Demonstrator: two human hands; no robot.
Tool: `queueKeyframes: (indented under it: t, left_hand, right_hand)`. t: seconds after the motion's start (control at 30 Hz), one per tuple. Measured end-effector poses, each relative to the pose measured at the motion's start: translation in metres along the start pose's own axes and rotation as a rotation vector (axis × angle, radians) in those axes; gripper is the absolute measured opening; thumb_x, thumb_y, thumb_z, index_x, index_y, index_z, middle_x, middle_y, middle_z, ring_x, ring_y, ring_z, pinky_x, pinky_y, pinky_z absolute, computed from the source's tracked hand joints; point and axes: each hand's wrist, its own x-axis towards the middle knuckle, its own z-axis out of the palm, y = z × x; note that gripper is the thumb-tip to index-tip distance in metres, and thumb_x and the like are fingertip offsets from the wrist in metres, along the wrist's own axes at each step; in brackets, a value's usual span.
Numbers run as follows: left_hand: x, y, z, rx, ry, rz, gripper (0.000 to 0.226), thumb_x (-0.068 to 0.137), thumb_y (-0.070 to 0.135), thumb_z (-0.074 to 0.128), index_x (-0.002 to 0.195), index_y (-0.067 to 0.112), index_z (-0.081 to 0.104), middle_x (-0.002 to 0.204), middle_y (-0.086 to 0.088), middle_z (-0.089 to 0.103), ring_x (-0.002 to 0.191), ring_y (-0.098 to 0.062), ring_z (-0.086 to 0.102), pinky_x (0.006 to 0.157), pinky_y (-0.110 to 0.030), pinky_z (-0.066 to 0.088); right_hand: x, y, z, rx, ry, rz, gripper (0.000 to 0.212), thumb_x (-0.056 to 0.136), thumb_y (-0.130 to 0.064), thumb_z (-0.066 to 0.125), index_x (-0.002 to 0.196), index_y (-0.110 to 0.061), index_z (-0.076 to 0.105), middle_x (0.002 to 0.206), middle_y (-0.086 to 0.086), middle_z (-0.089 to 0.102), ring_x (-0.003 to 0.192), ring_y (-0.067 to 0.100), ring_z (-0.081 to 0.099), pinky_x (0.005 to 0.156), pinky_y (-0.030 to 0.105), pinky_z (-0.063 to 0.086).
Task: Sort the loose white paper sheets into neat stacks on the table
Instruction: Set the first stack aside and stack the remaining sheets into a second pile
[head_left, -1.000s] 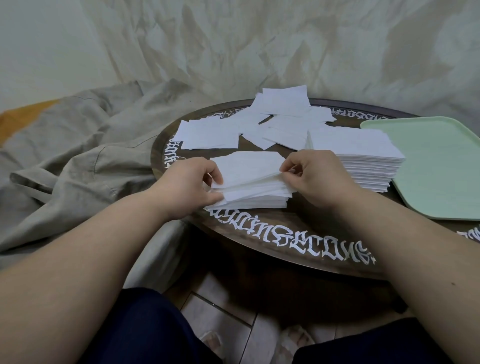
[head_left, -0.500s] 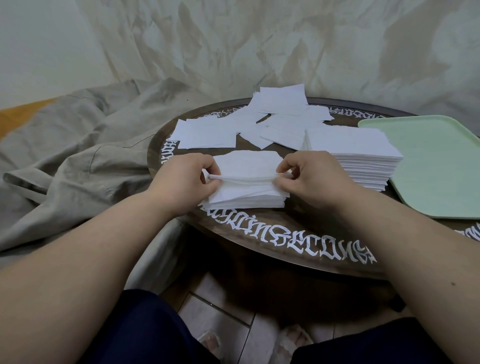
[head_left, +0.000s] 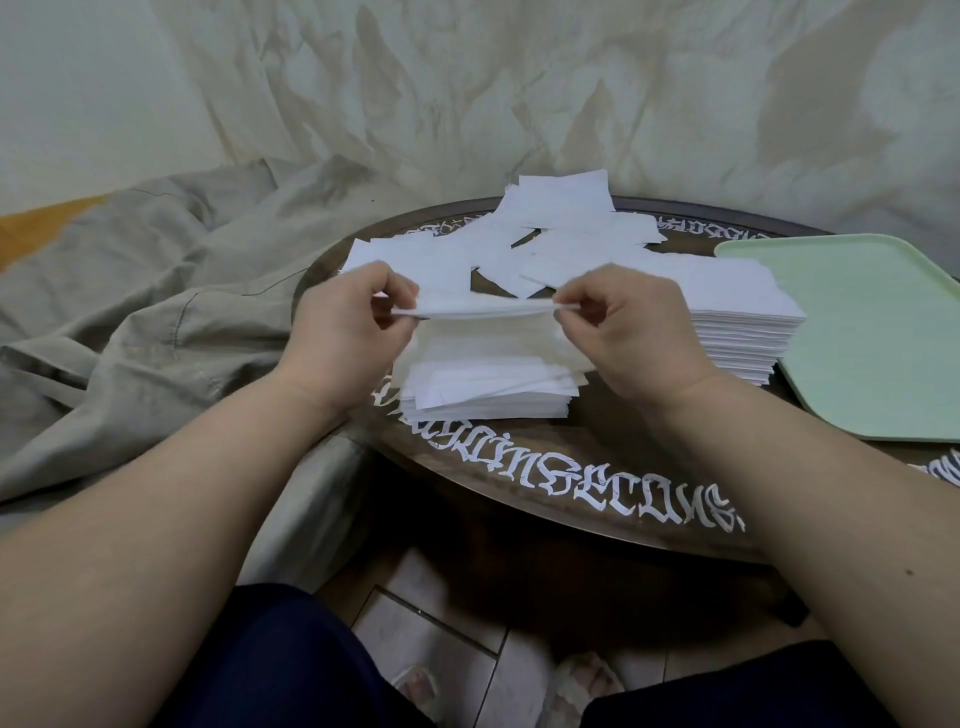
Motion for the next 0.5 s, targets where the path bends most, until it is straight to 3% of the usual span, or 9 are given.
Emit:
queueKeyframes:
  t: [0.1,0.23,0.5]
  left_hand:
    - [0.000,-0.003,-0.006,0.045,-0.019,0.019,0.038,0.077,0.000,0.070,0.068,0.031,0.051,0.091,0.014,0.063,0.081,-0.016,0.066,0.086,-0.033,0.053]
    - [-0.007,-0.009,-0.009,0.176,-0.176,0.005,0.038,0.074,0.004,0.072,0.065,0.033,0.049,0.096,-0.001,0.068,0.084,-0.019,0.064,0.084,-0.033,0.051]
    - [-0.010,-0.009,-0.013,0.282,-0.351,-0.006,0.022,0.072,0.015,0.078,0.079,0.024,0.059,0.099,0.001,0.063,0.085,-0.011,0.057,0.083,-0.032,0.049]
  right_hand:
    - [0.002,-0.003,0.005,0.051,0.029,-0.055,0.007,0.081,-0.005,0.067,0.087,-0.007,0.070,0.089,0.009,0.069,0.079,0.024,0.064,0.079,0.043,0.053]
    - [-0.005,0.000,0.005,-0.033,-0.208,-0.011,0.011,0.087,-0.011,0.062,0.096,-0.011,0.069,0.101,0.003,0.068,0.090,0.016,0.059,0.086,0.034,0.048]
    - [-0.009,-0.003,0.001,-0.058,-0.346,0.037,0.013,0.087,-0.018,0.063,0.097,-0.013,0.070,0.098,0.001,0.067,0.091,0.017,0.059,0.084,0.035,0.047]
